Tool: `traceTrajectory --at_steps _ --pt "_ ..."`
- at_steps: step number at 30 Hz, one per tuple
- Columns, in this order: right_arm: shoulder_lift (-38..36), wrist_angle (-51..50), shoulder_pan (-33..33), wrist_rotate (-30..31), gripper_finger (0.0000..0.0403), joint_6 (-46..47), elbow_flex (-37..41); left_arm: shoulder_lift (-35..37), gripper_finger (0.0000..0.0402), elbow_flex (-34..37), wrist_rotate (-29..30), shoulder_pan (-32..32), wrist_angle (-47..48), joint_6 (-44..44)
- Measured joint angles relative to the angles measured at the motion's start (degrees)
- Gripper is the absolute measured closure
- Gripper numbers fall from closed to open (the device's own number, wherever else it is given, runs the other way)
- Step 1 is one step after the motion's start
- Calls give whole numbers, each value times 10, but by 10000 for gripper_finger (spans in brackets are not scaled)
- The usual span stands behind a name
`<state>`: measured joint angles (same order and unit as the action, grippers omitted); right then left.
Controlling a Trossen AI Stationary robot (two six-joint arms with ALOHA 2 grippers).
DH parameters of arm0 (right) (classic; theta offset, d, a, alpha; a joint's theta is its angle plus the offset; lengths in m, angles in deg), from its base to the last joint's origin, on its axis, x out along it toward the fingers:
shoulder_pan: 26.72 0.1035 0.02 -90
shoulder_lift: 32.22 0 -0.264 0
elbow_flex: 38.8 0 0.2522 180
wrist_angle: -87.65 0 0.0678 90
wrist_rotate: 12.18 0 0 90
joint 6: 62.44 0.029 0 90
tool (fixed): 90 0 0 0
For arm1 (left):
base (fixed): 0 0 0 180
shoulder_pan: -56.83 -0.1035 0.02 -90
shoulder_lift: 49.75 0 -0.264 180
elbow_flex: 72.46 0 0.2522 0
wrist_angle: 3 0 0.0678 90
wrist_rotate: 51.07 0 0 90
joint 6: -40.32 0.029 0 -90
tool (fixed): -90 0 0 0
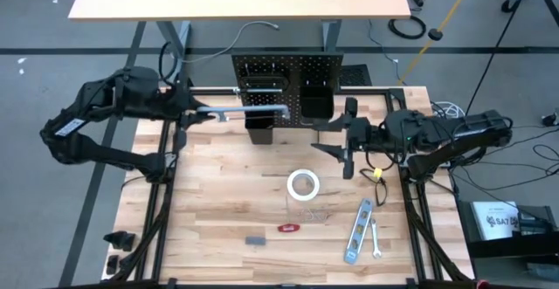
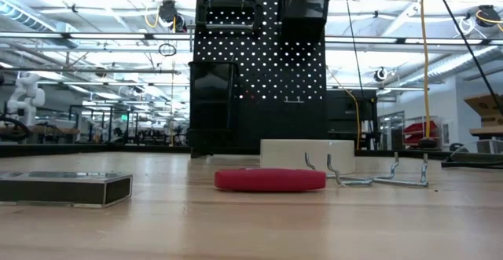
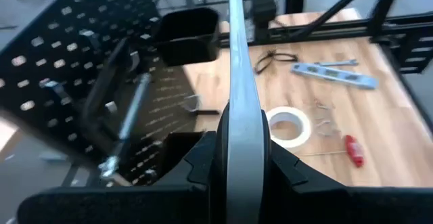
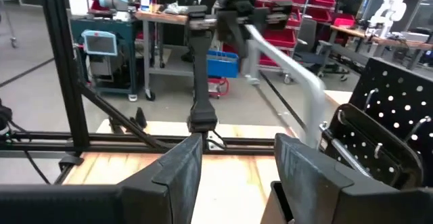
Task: Hang tools onto peg board
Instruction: Hang the gray hacksaw on the black peg board
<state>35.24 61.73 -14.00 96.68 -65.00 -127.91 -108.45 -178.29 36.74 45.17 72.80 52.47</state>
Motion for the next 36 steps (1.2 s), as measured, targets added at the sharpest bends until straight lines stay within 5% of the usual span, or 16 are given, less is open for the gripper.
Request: traceTrajectory --at_steps 22,36 --pt "6 -1 24 21 222 -1 0 -94 335 1 -260 -294 17 125" --pt "6 -5 15 51 222 -14 0 -135 335 1 -398 -384 15 193"
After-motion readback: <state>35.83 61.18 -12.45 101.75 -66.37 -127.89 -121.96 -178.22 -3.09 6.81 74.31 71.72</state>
